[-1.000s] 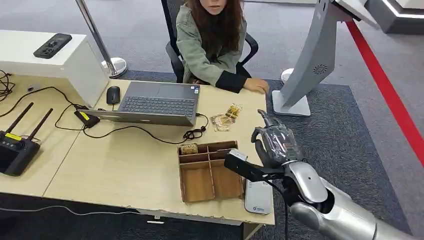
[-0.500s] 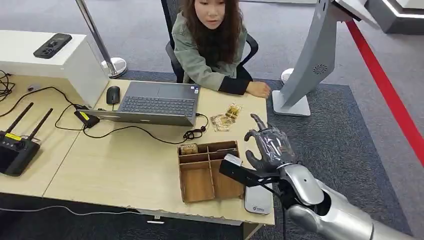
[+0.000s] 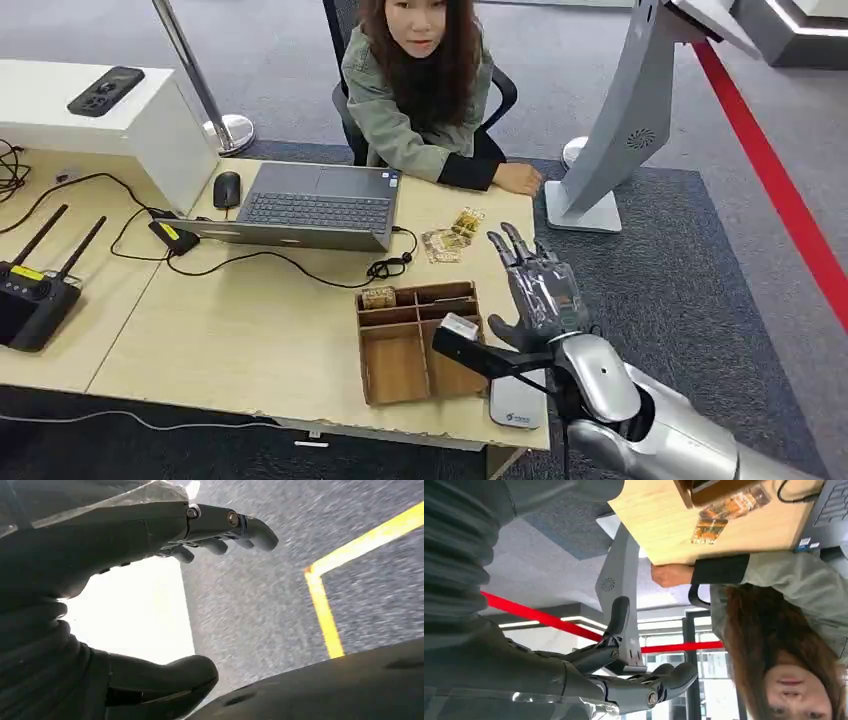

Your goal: Pass the card to the sensor for recognition and then transmit it.

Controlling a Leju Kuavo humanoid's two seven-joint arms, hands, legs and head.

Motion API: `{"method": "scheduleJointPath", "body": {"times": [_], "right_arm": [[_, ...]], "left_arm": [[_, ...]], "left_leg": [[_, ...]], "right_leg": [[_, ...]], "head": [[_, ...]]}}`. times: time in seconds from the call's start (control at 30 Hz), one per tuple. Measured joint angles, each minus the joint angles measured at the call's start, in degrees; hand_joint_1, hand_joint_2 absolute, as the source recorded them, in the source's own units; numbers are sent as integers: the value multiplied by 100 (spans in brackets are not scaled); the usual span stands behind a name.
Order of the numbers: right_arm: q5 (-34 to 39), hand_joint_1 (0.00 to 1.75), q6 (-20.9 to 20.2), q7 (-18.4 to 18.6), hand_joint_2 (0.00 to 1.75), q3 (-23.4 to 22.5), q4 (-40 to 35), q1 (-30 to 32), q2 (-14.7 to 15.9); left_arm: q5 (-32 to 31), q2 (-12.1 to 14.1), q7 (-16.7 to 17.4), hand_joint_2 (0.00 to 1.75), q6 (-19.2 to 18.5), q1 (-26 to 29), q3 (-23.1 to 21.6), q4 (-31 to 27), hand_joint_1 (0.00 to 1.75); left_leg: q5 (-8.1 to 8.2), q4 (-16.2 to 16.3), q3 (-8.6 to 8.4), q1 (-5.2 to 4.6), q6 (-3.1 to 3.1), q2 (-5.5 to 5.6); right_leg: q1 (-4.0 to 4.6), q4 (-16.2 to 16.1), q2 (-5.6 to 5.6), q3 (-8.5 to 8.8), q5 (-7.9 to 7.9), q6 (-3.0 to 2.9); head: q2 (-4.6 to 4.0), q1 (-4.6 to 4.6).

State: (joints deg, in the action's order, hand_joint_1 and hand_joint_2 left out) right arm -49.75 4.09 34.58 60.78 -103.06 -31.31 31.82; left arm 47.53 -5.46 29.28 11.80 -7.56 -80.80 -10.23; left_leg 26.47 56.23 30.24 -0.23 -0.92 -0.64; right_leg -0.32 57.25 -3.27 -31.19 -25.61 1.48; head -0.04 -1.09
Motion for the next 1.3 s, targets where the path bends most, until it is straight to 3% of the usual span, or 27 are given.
{"method": "scheduleJointPath", "body": {"times": [0.1,0.37,0.53,0.87,1.03,1.3], "right_arm": [[-70,0,-59,13,175,2,-35,147,17],[-315,0,-89,-144,175,2,15,576,70],[-516,2,166,-337,175,28,271,687,-85],[-535,24,531,-769,175,201,1262,401,-779],[-559,26,837,-864,175,291,1738,90,-1192],[-614,24,929,-931,175,365,2171,-358,-1747]], "left_arm": [[75,9,246,175,90,-44,2,-6,0],[215,363,379,175,-41,31,22,-15,0],[186,382,421,175,-9,37,24,-31,0],[287,400,25,175,114,39,55,-33,0],[276,402,58,175,83,31,55,-33,0],[372,413,-1,175,101,37,63,-33,0]], "left_leg": [[0,-1,-1,0,0,-2],[0,-1,2,5,1,-1],[0,-3,9,7,1,0],[-4,-3,6,9,3,1],[-5,-3,7,10,4,0],[-8,-3,7,10,1,0]], "right_leg": [[0,0,2,0,0,0],[3,0,1,-3,-1,-1],[8,0,2,-1,-1,-1],[10,1,1,-1,0,-2],[10,3,1,-2,1,-2],[11,3,0,-3,1,-3]], "head": [[0,0],[0,2],[0,-2],[0,-2],[0,-2],[0,0]]}}
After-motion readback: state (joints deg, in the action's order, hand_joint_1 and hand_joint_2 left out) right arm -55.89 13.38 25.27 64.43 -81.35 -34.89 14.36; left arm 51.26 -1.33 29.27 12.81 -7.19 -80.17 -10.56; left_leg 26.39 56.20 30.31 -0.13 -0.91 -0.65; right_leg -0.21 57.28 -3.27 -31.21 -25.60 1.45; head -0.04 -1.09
